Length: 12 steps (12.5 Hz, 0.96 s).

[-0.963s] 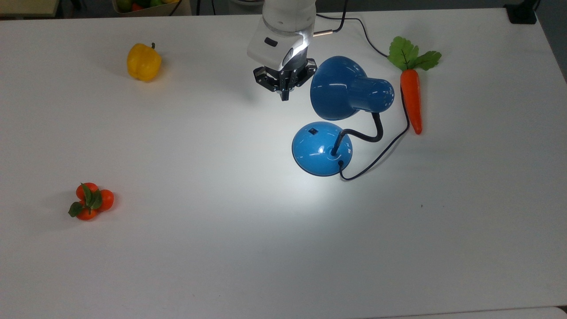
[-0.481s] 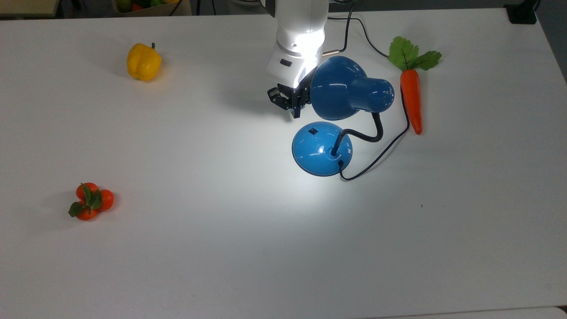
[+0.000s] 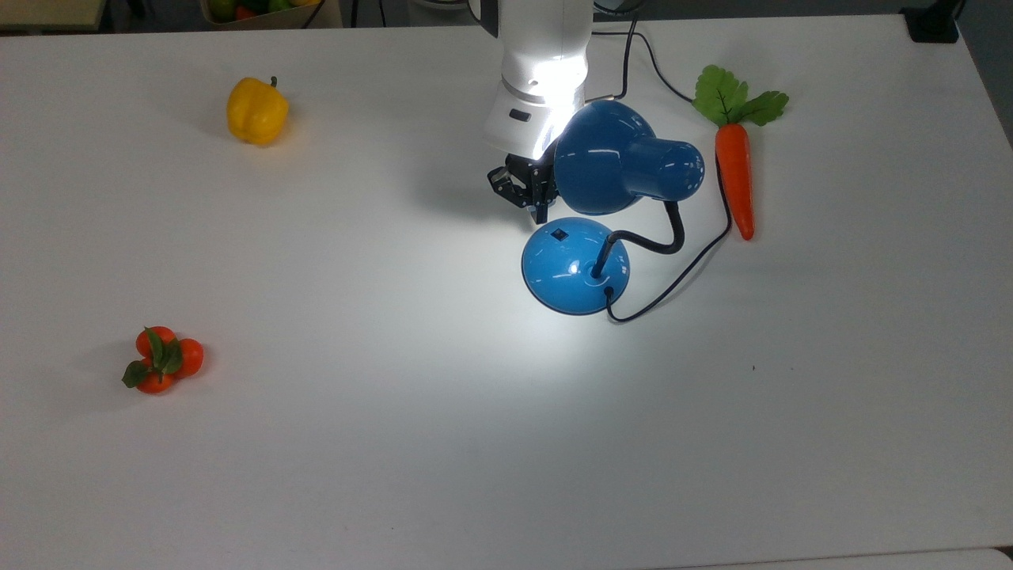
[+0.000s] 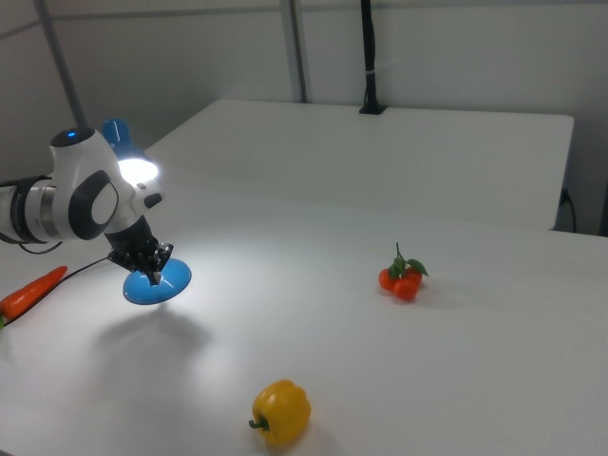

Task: Turn off lamp
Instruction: 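Press the switch on the lamp base with the gripper fingertips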

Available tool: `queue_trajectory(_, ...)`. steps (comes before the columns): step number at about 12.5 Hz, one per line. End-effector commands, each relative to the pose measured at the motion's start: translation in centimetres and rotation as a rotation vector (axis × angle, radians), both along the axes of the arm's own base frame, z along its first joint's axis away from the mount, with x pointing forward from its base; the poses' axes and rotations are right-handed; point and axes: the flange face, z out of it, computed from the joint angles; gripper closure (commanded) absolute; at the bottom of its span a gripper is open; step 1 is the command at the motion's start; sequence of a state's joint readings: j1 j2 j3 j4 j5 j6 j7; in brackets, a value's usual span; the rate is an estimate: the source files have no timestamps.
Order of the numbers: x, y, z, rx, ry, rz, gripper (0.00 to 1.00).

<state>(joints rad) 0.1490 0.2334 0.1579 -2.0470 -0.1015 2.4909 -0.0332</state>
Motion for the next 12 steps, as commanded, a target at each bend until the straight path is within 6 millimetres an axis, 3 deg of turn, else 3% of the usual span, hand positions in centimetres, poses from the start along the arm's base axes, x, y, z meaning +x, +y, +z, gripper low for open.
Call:
queue_trajectory(1,0.3,0.6,-0.8,0.013,-0.052,0.033,1.0)
queue_trajectory(12,-0.2,1.9,-1.1,0.027,-0.049,0.042,1.0)
